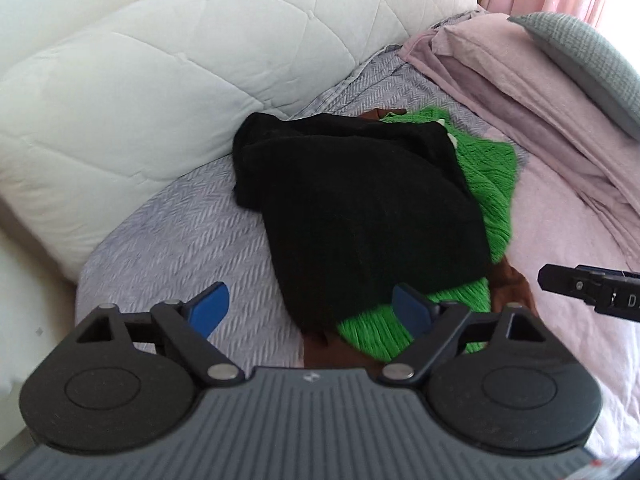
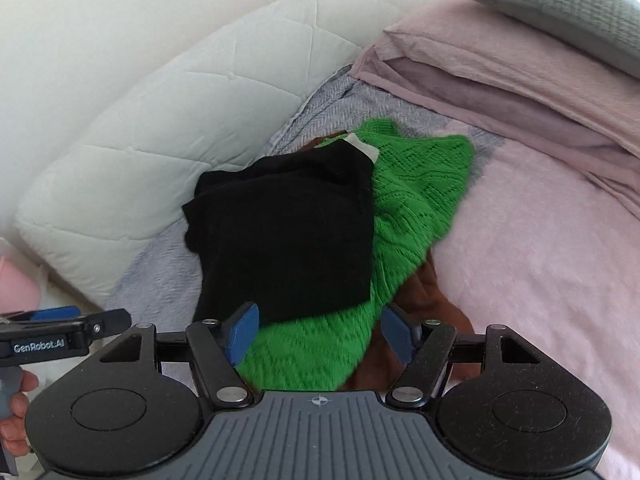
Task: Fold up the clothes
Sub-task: 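Lower both grippers onto the black sweater atop the green sweater, then close both grippers on the black sweater and lift it off the pile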
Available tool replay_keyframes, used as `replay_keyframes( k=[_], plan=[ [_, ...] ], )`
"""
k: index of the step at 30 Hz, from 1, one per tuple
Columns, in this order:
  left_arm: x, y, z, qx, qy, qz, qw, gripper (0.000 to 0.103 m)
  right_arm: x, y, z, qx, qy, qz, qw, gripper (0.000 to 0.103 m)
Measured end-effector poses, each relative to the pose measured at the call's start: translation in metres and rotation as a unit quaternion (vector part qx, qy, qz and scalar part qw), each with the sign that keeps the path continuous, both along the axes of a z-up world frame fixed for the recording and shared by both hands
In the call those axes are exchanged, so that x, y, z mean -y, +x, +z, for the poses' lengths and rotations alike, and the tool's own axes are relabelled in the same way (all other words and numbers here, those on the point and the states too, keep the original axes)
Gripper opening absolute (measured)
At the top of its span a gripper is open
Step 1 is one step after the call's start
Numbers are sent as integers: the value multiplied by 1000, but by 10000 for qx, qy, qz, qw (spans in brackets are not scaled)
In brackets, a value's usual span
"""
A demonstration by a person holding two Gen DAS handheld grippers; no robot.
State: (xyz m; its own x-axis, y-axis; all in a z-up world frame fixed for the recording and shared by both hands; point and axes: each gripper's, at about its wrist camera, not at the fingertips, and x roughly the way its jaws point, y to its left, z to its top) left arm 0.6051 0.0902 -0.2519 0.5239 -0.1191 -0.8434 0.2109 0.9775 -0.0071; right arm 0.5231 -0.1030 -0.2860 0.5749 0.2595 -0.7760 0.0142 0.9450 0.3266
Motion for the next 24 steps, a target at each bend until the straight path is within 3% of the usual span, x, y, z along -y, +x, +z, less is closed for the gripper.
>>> replay_keyframes(
  k=[12, 19, 21, 24],
  plan=[
    [6, 97, -70, -102, -207, -181, 9996, 84, -9, 83, -72, -115, -166, -87, 9998, 66],
    [13, 126, -105, -282, -633, -163, 9975, 84, -4, 111, -109, -179, -97, -286, 9994, 61],
    [15, 131, -113, -324, -780, -117, 9964, 83, -2, 115, -116, -172, 134, -315, 9993, 47],
    [17, 135, -115, -332, -1078, -68, 9936, 59, -6, 113, -111, -13, 139, -292, 9995, 23]
  ],
)
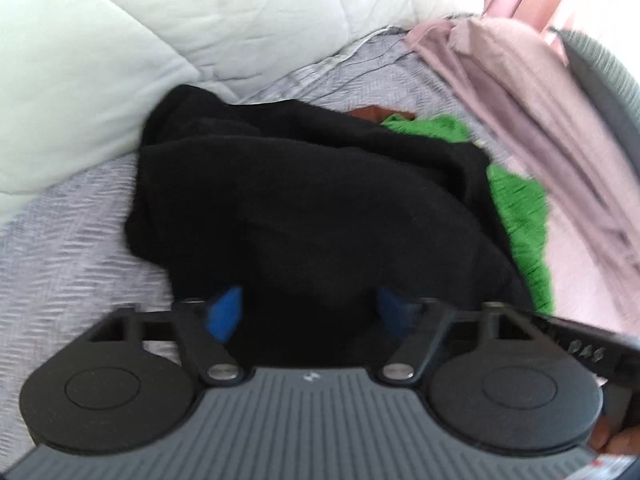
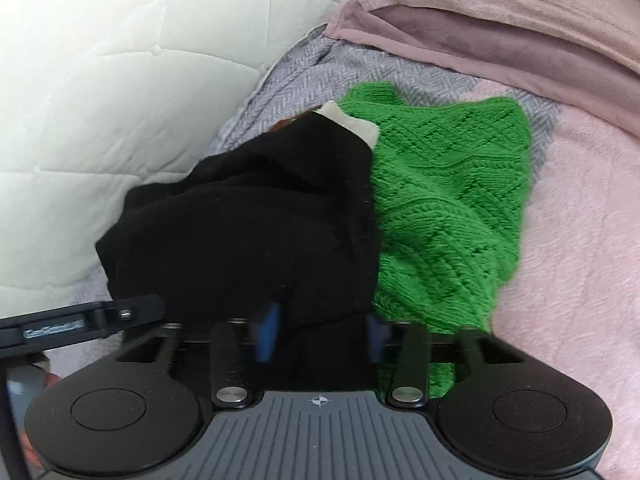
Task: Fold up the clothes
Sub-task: 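Close both grippers on the black sweater and lift it off the pile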
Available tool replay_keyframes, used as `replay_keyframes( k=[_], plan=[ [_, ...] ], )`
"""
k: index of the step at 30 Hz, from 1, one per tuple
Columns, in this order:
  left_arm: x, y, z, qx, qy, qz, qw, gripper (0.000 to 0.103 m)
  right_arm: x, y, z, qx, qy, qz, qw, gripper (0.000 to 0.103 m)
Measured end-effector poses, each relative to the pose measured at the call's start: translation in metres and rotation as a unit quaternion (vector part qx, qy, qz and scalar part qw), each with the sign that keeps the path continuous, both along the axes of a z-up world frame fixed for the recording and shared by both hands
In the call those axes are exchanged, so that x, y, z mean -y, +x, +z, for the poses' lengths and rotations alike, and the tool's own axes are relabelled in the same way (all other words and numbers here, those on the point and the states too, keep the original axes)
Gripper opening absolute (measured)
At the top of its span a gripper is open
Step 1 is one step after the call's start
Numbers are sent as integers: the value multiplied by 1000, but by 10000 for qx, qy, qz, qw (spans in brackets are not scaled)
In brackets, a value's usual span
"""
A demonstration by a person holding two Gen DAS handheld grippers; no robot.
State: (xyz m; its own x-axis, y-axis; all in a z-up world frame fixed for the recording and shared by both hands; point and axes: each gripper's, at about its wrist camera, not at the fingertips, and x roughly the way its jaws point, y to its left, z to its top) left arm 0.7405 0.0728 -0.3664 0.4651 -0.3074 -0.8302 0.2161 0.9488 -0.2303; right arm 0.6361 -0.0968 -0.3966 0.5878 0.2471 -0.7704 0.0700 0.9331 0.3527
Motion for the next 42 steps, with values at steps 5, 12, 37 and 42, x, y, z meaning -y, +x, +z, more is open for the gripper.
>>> replay_keyframes(
  k=[5, 12, 37, 42],
  plan=[
    [3, -12, 21, 338, 308, -114, 9989, 11, -6, -29, 37, 702, -171, 286, 9970, 6],
    [-1, -67, 95, 952, 342, -253, 9945, 3, 1, -89, 111, 1599, 420, 312, 9857, 5],
    [253, -483, 406, 2508, -1809, -3857, 8692, 3, 166, -569, 454, 4682, -837, -2001, 8566, 5],
    [329, -553, 393, 2128, -1558, -4158, 8704, 9, 208, -595, 446, 2620, -1309, -2268, 9289, 41]
  ],
)
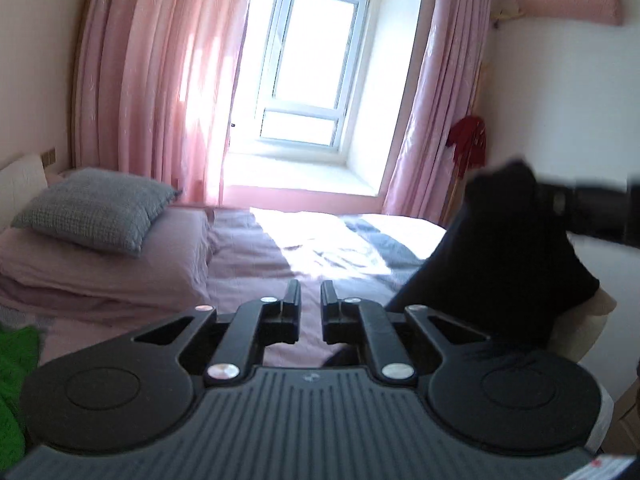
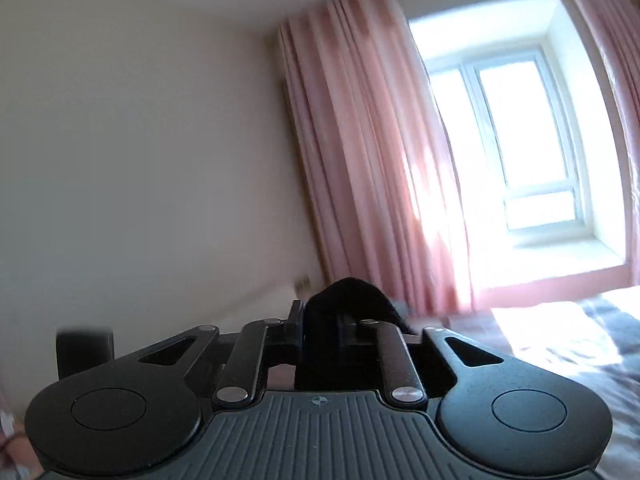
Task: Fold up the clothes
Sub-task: 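Close both grippers on the black sweater and lift it off the pile, then carry the black sweater and drop it on open bed space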
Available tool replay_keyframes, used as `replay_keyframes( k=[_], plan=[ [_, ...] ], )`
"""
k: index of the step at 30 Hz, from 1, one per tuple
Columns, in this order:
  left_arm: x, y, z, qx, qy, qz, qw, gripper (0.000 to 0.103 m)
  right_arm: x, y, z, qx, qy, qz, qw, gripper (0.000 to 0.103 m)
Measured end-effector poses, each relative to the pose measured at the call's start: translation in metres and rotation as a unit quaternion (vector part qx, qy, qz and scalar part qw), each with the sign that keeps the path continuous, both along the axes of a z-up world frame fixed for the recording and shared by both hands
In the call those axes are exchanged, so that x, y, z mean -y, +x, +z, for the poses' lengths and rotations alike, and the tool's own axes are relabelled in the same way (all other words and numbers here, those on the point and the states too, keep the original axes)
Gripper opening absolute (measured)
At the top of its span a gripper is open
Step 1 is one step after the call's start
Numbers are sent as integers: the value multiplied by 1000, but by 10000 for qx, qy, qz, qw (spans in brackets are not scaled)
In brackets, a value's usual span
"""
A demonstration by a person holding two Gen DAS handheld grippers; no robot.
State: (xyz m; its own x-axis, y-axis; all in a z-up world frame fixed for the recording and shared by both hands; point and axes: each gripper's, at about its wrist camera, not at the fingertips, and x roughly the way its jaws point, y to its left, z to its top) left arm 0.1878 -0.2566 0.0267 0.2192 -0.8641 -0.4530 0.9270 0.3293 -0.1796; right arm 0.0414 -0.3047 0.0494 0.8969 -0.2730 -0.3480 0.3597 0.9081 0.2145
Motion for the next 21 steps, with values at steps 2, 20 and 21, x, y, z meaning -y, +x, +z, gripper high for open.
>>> replay_keyframes(
  k=[2, 20, 21],
  plan=[
    [23, -24, -23, -100, 541, 41, 9985, 14, 22, -7, -40, -887, 391, -134, 9952, 68],
    [-61, -182, -160, -245, 3322, -909, 9385, 36, -5, -313, -177, -2783, 2521, -2552, 8910, 68],
    [-66, -186, -158, -174, 3306, -960, 9387, 38, -12, -313, -182, -2781, 2530, -2585, 8899, 68]
  ],
)
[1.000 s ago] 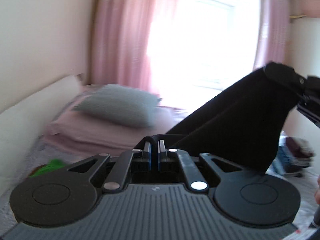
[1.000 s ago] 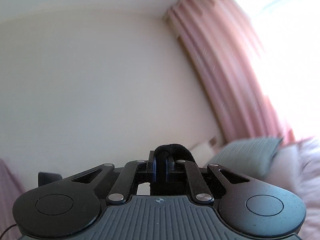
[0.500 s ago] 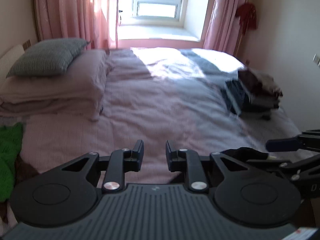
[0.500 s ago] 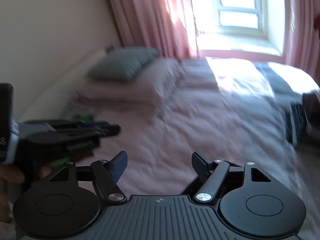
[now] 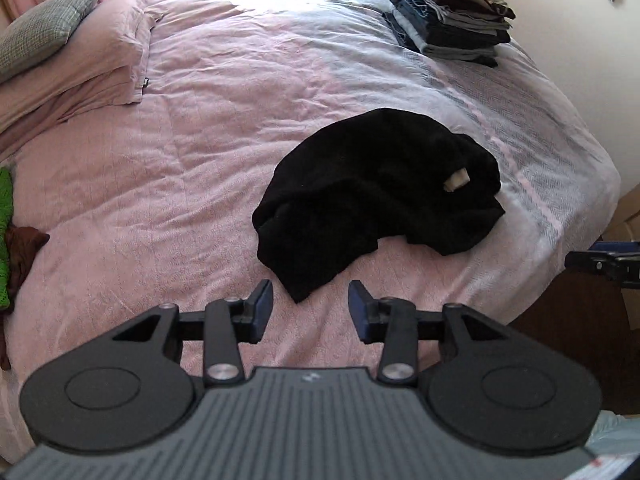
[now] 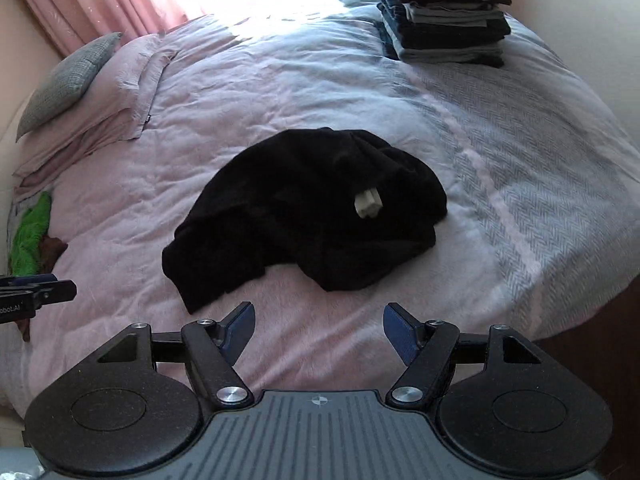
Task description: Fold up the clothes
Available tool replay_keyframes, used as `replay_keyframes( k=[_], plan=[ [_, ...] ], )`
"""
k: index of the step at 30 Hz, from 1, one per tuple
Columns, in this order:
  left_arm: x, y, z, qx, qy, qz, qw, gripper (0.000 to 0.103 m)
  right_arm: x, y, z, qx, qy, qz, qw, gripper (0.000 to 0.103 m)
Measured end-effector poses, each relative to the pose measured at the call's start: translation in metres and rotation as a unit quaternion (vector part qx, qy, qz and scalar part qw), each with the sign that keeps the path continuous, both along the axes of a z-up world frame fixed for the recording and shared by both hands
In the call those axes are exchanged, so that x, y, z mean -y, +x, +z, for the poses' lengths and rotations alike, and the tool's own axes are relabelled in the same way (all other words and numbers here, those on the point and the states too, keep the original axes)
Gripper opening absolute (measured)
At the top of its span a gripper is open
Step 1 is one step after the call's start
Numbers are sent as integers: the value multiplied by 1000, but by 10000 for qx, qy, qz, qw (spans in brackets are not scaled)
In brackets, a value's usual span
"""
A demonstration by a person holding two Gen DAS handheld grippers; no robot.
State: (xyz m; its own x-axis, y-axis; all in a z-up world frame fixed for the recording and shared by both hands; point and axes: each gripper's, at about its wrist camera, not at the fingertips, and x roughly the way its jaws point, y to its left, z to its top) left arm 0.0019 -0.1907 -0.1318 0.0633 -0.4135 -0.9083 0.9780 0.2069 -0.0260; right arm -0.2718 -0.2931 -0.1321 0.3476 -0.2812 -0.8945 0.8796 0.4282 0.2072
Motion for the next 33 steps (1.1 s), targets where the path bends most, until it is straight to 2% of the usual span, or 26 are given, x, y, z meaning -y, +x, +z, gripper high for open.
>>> replay_keyframes(
  k=[3, 11, 17, 26, 33],
  plan=[
    [-18, -9, 4, 117, -62, -176, 9998, 43, -24, -1, -1, -20, -55, -63, 10000, 68],
    [-67, -24, 6, 141, -65, -343, 9993, 43, -84, -6, -10, -52, -64, -135, 9999, 68],
    [-89, -30, 10, 170, -123, -397, 9990, 45, -106, -8, -14, -91, -56, -92, 9999, 68],
    [-86, -34, 9, 203, -120, -316, 9992, 46, -97, -10, -17, -44, -86, -48, 9999, 68],
    [-52, -36, -5, 178, -125, -65, 9997, 47, -47, -24, -25, 3, -148, -32, 9999, 68]
  ],
)
